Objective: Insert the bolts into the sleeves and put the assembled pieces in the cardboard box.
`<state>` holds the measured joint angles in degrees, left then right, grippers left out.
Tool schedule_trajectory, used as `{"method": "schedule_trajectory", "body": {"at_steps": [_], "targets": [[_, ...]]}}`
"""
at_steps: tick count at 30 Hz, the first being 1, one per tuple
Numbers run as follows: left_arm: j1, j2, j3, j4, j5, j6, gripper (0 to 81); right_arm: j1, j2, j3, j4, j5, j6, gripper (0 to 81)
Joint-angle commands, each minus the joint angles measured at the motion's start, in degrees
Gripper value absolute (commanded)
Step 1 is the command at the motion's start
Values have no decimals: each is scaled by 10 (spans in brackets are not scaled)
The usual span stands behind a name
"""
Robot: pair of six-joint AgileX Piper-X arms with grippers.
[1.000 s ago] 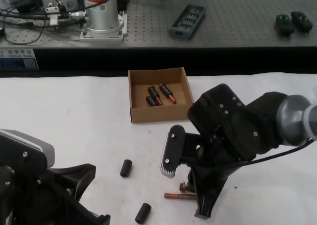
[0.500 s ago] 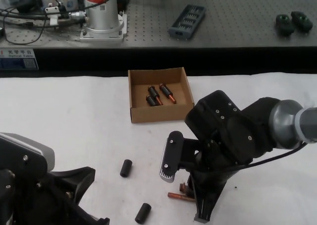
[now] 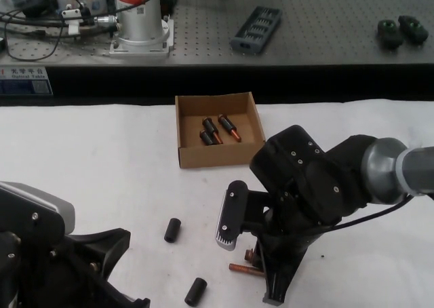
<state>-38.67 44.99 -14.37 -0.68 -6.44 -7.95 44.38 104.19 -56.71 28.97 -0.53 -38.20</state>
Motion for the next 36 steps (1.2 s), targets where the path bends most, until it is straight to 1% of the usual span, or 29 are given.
{"method": "schedule_trajectory", "body": {"at_steps": [1,6,8,10,13,16,19,22,25,28,34,36], "targets": [[3,1,-1,-8,-6,6,6,-2,24,3,-14,26,-4,55],[3,1,-1,-8,-9,6,6,-2,18,3,-18,44,-4,55],[3,1,-1,-8,-10,6,6,-2,7,3,-24,61,4,55],[3,1,-1,-8,-10,6,6,-2,-12,3,-30,64,17,55],[3,1,-1,-8,-24,6,6,-2,-55,3,-38,64,52,55],[3,1,-1,-8,-37,6,6,-2,-102,3,-40,64,109,55],[3,1,-1,-8,-36,6,6,-2,-147,3,-40,65,164,55],[3,1,-1,-8,-36,6,6,-2,-195,3,-45,94,192,55],[3,1,-8,-12,-24,2,6,-4,-233,3,-52,150,203,55],[3,2,-23,-6,6,2,6,-3,-268,3,-53,182,207,55],[3,1,-92,62,45,0,6,-3,-336,3,-62,193,225,55],[3,1,-123,87,50,-10,6,-3,-358,3,-62,193,244,55]]}}
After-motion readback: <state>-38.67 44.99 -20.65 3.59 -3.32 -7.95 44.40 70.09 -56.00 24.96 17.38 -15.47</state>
